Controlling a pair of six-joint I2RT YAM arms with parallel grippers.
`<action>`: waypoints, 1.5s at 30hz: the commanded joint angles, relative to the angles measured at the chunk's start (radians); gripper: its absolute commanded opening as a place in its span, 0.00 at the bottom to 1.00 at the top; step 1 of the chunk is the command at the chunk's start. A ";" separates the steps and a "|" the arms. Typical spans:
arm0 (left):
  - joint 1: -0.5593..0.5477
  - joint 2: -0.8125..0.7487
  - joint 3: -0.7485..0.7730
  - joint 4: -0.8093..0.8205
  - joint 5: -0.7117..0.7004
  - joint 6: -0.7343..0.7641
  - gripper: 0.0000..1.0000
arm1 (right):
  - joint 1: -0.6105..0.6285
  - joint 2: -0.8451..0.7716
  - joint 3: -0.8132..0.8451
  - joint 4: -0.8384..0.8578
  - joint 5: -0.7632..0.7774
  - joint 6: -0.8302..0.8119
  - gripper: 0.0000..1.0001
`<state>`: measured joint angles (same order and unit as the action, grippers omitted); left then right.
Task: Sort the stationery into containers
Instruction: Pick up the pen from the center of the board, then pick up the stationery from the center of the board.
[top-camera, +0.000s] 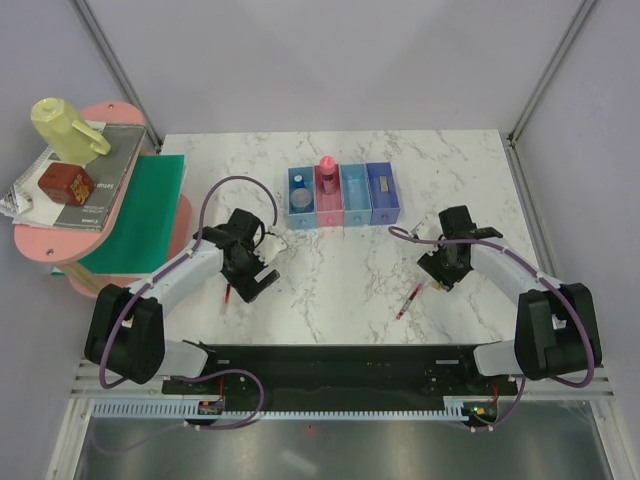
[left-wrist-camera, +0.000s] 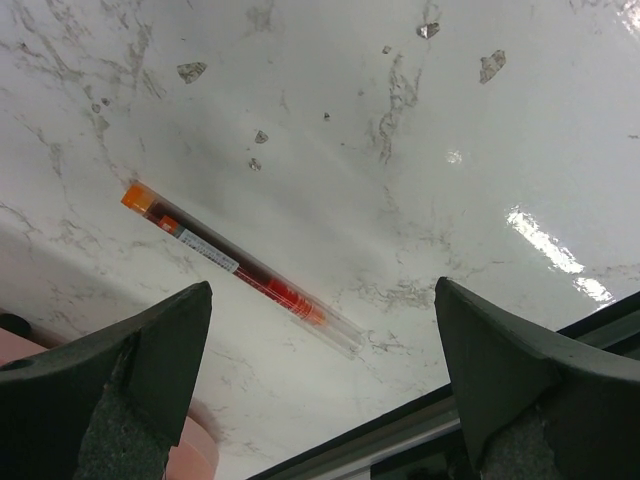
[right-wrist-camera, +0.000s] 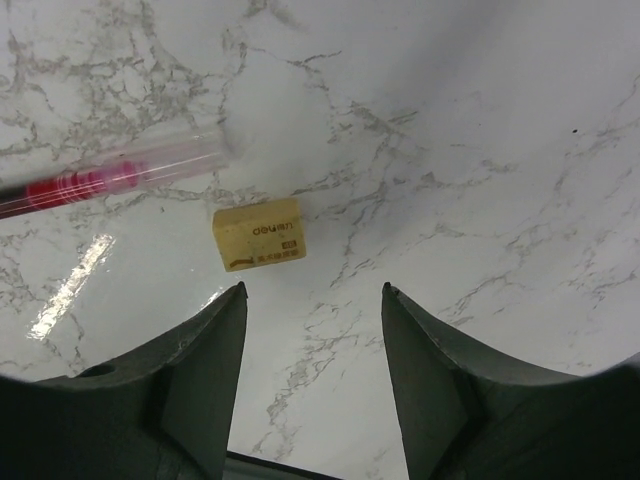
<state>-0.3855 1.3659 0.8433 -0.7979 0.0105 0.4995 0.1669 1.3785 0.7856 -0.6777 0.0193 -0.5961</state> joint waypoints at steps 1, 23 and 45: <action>0.022 0.004 -0.004 0.037 0.048 -0.047 1.00 | -0.003 0.001 -0.008 0.001 -0.048 -0.031 0.64; 0.050 0.004 -0.029 0.039 0.052 -0.064 1.00 | -0.003 0.119 -0.060 0.093 -0.148 -0.045 0.59; 0.114 0.065 -0.036 0.066 0.032 -0.147 1.00 | -0.003 0.156 0.007 0.116 -0.150 -0.051 0.59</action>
<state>-0.2939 1.4014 0.8101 -0.7570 0.0341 0.4152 0.1654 1.4925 0.7921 -0.6735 -0.1173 -0.6334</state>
